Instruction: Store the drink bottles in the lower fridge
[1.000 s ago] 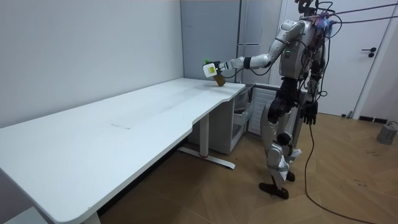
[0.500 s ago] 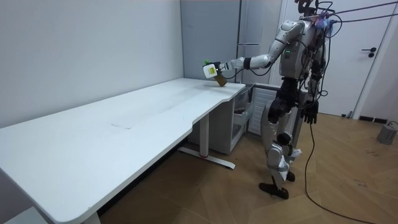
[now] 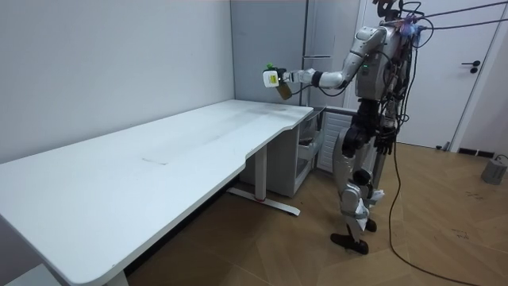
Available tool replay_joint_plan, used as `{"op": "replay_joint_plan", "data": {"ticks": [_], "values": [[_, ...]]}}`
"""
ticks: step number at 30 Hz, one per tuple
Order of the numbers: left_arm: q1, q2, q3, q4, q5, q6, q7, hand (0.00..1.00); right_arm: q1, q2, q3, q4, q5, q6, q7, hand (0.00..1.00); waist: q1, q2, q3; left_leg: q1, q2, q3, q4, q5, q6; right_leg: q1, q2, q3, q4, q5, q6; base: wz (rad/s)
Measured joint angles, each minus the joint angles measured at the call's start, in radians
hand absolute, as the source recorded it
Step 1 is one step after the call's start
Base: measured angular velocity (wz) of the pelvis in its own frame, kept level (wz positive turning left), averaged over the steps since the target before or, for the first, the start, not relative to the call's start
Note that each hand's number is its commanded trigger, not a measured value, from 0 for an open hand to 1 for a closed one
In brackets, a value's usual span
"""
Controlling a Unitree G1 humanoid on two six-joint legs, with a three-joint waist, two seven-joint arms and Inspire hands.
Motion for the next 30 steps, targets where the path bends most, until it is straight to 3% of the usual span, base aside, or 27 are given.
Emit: {"op": "replay_joint_plan", "data": {"ticks": [5,8,11,19,25,30], "values": [[0.073,-0.019,-0.043,-0.16,0.017,0.0,-0.034,1.0,-0.018,0.013,0.001,0.003,-0.001,0.0,-0.009,0.0,0.027,0.002,0.0006,0.0,0.001,-0.011,0.0,0.0,0.0,0.013,-0.004,-0.029,-0.017,0.0,0.0,0.05],[0.099,-0.046,-0.053,-0.21,0.034,0.0,-0.079,1.0,-0.02,0.012,0.015,0.008,0.001,-0.001,-0.009,0.0,0.048,0.005,0.002,-0.002,0.001,-0.027,0.005,0.0,0.0,0.016,-0.005,-0.046,-0.018,0.0,0.0,0.12],[0.111,-0.054,-0.064,-0.242,0.047,0.0,-0.096,1.0,-0.039,0.012,0.034,0.013,0.027,-0.006,-0.016,0.0,0.05,0.012,0.0029,-0.018,0.001,-0.043,0.017,0.001,-0.001,0.017,-0.011,-0.076,-0.018,0.0,0.0,0.24],[0.208,-0.054,-0.062,-0.378,0.047,0.0,-0.157,1.0,-0.07,0.01,0.038,0.038,0.11,-0.013,-0.039,0.0,0.082,0.021,-0.0056,-0.049,-0.008,-0.064,0.037,0.003,-0.001,0.024,-0.014,-0.103,-0.033,0.0,0.0,0.13],[0.271,-0.056,-0.062,-0.474,0.039,0.0,-0.193,1.0,-0.081,0.01,0.046,0.04,0.173,-0.015,-0.055,0.0,0.107,0.021,-0.005,-0.061,-0.012,-0.087,0.054,0.003,-0.001,0.036,-0.017,-0.135,-0.036,-0.001,0.0,0.18],[0.341,-0.056,-0.099,-0.48,0.036,0.0,-0.216,1.0,-0.126,0.003,0.091,0.047,0.198,-0.024,-0.06,0.0,0.112,0.012,0.0005,-0.054,-0.016,-0.102,0.061,0.003,-0.001,0.052,-0.019,-0.153,-0.049,-0.002,0.002,0.11]]}}
